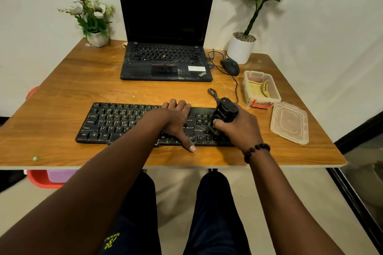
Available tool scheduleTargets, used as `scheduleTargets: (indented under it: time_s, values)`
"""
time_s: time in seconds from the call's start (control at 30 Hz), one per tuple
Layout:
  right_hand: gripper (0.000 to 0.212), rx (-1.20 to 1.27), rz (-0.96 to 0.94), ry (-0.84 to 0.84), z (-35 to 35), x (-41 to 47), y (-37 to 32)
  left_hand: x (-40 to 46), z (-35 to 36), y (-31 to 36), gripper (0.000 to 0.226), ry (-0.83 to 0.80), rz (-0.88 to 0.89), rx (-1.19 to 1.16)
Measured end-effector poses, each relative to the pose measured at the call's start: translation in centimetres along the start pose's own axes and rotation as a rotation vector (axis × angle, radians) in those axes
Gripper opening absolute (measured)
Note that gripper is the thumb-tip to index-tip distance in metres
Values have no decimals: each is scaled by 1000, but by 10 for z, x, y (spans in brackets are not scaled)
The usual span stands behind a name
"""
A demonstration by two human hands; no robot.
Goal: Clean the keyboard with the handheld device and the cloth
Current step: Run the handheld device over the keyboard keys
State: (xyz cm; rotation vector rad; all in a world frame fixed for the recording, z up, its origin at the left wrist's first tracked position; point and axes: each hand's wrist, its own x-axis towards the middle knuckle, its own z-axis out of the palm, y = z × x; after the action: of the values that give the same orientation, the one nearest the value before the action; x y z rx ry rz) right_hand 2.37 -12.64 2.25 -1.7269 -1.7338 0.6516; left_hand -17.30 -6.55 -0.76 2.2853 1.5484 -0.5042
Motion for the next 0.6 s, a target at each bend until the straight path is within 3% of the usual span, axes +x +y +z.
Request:
scheduleTargets:
  time_s: [0.07,0.2,0.37,0.53,0.6]
  values:
    - [35,-38,-7,-27,10,0,-2,-2,-1,1,147,9,0,1]
    - [37,-184,-70,-239,-3,-1,-3,-2,0,1,148,1,-6,-5]
    - [37,-85,-38,-61,1,8,-5,-1,0,0,148,-6,-8,-8]
    - [39,-205,-86,-298,1,4,-10,-1,0,0,149,-13,-4,-7]
    - [36,-130,-66,-279,-8,5,-9,0,1,0,150,-13,-4,-11]
